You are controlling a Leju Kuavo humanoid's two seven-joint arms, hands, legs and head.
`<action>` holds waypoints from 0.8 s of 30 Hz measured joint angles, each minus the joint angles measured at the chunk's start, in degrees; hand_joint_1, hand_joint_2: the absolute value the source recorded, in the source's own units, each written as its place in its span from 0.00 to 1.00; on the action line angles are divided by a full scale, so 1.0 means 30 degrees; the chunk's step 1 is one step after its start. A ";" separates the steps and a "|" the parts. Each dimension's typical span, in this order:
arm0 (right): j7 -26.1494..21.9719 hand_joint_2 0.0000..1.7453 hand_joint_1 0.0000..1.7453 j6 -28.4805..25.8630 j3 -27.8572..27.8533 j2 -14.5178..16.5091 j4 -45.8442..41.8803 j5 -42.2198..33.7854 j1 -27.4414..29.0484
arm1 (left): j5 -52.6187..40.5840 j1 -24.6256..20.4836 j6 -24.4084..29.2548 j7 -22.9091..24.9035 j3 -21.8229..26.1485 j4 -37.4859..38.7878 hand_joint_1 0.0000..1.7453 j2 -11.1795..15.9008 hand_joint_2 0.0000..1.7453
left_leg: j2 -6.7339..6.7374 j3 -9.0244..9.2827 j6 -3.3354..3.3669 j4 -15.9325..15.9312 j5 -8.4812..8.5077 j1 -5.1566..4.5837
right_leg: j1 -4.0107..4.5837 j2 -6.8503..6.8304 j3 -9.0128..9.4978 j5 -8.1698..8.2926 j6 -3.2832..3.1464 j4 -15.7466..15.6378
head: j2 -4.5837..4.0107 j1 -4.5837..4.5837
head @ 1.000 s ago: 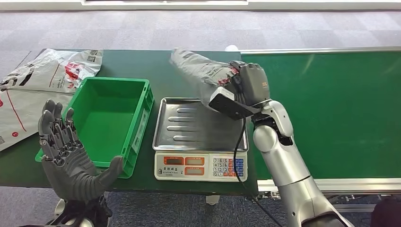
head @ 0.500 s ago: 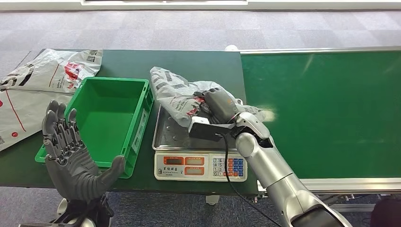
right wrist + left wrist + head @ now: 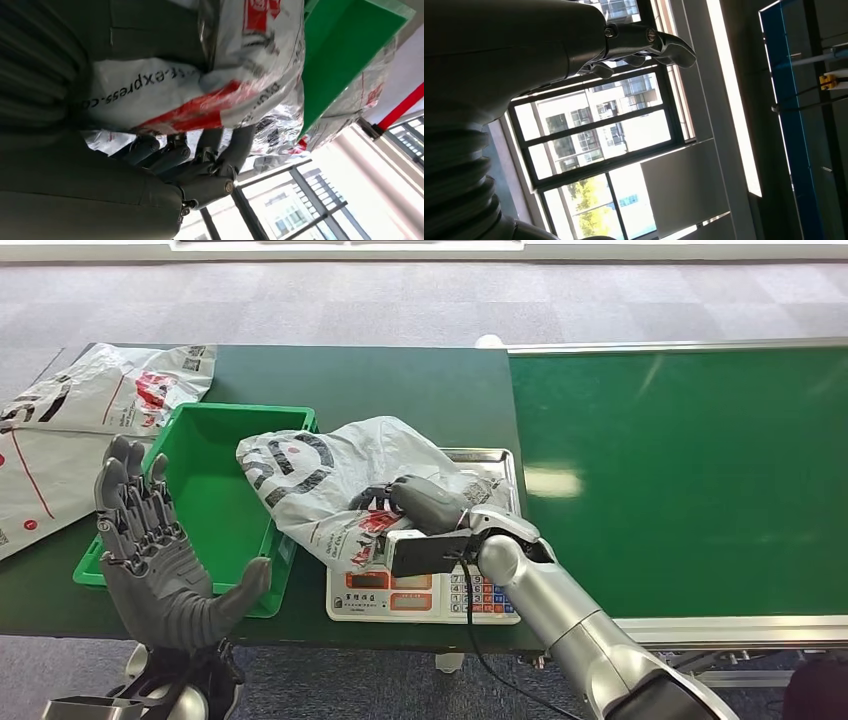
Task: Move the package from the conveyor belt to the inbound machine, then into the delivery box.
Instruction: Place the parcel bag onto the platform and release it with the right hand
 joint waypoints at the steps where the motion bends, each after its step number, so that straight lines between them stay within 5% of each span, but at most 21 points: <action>1: 0.0069 0.00 0.00 0.0322 -0.0078 0.0076 0.0213 -0.0751 -0.0131 | -0.0062 -0.0016 0.0080 0.0000 -0.0046 -0.0002 0.00 0.0009 1.00 | 0.0002 0.0000 0.0000 0.0001 0.0000 0.0000 | 0.0000 0.0002 -0.0002 0.0001 0.0000 0.0000 | 0.0000 0.0000; 5: 0.0007 0.00 0.00 0.1163 -0.0483 0.0218 0.0655 -0.2409 -0.0620 | -0.0180 -0.0042 0.0226 0.0000 -0.0115 -0.0009 0.00 0.0033 1.00 | 0.0002 0.0002 0.0000 0.0002 0.0001 0.0000 | 0.0000 0.0003 0.0000 0.0003 -0.0001 0.0000 | 0.0000 0.0000; 24: 0.0003 0.00 0.00 0.1248 -0.0619 0.0277 0.1110 -0.2502 -0.0831 | -0.0184 -0.0042 0.0235 0.0000 -0.0120 -0.0031 0.00 0.0045 1.00 | 0.0002 0.0000 -0.0001 0.0002 0.0000 0.0000 | 0.0000 0.0006 -0.0005 0.0004 -0.0002 0.0000 | 0.0000 0.0000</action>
